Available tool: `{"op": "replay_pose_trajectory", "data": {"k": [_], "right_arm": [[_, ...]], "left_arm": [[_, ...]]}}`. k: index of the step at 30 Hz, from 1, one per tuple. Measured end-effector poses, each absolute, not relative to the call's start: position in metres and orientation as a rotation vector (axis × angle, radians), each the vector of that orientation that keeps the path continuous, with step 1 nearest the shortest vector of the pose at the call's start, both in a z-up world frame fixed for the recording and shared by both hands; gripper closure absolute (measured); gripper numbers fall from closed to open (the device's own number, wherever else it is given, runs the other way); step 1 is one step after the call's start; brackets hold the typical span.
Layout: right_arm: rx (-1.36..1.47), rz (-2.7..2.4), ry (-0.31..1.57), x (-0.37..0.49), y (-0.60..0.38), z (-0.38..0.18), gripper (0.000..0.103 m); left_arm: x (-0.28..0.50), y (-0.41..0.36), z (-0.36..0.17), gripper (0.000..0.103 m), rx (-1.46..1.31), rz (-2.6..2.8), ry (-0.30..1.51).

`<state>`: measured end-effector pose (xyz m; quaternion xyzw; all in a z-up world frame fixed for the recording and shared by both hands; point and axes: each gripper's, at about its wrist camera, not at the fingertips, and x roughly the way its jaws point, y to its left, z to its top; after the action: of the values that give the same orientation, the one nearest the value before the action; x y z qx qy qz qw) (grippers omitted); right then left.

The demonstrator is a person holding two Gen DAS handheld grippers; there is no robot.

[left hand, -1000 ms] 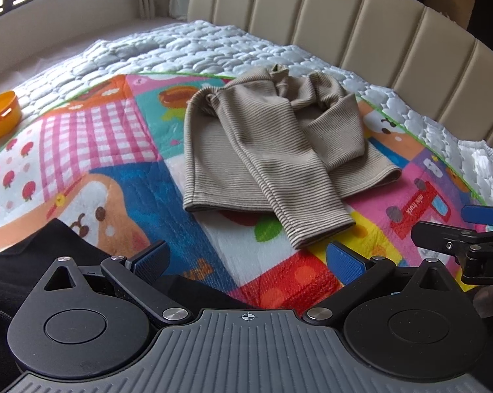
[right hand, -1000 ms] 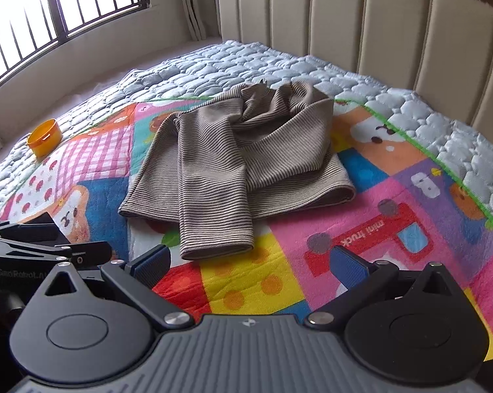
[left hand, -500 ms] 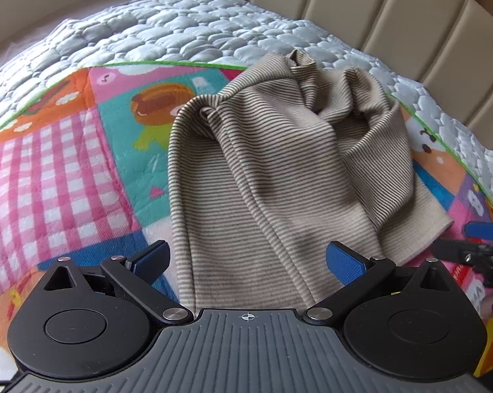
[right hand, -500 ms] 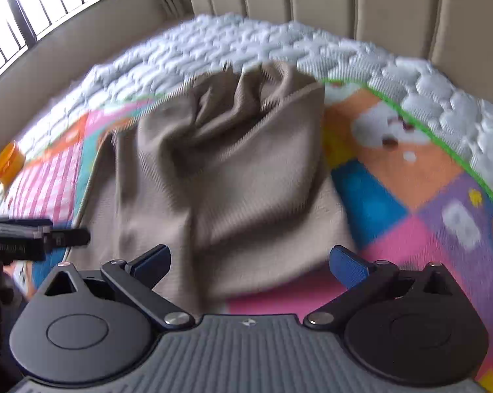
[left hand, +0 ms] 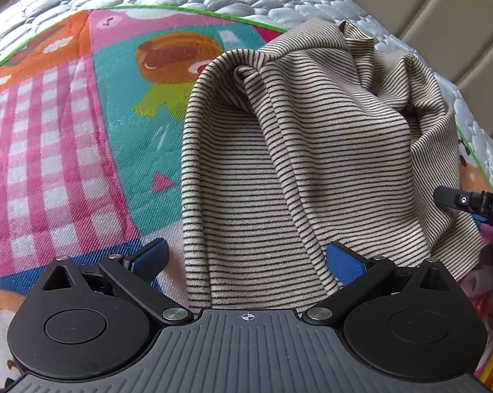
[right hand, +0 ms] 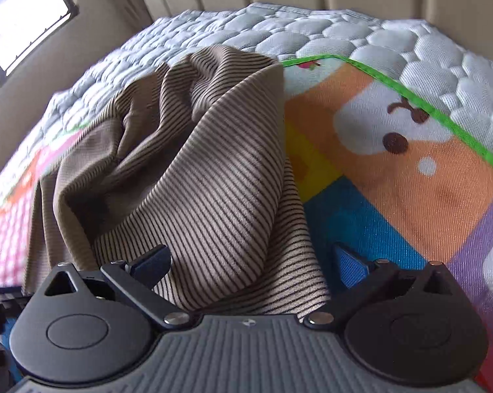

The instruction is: Fold clothes

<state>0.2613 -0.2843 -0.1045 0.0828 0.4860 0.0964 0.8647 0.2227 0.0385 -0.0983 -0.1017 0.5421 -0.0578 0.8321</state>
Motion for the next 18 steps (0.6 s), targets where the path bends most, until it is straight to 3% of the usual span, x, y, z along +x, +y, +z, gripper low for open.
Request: {"op": "replay_pose_trajectory", "data": {"k": [3, 6, 7, 10, 11, 14, 18], "right_arm": [[0.095, 0.204, 0.959, 0.256, -0.275, -0.097, 0.002], [0.064, 0.175, 0.877, 0.263, -0.273, -0.087, 0.030], [0.078, 0.174, 0.889, 0.269, -0.275, -0.090, 0.035], [0.113, 0.175, 0.918, 0.287, -0.279, -0.098, 0.036], [0.097, 0.184, 0.906, 0.288, -0.277, -0.101, 0.036], [0.052, 0.215, 0.885, 0.288, -0.271, -0.104, 0.041], [0.086, 0.245, 0.924, 0.288, -0.273, -0.100, 0.062]], "left_arm": [[0.227, 0.035, -0.096, 0.000, -0.186, -0.137, 1.174], [0.237, 0.037, -0.085, 0.000, -0.204, -0.141, 1.139], [0.239, 0.037, -0.081, 0.000, -0.189, -0.155, 1.103], [0.249, 0.031, -0.083, 0.001, -0.105, -0.166, 1.074], [0.252, 0.029, -0.085, 0.007, -0.074, -0.166, 1.070], [0.252, 0.024, -0.091, 0.010, -0.008, -0.176, 1.025], [0.252, 0.017, -0.089, 0.027, 0.006, -0.189, 0.997]]}}
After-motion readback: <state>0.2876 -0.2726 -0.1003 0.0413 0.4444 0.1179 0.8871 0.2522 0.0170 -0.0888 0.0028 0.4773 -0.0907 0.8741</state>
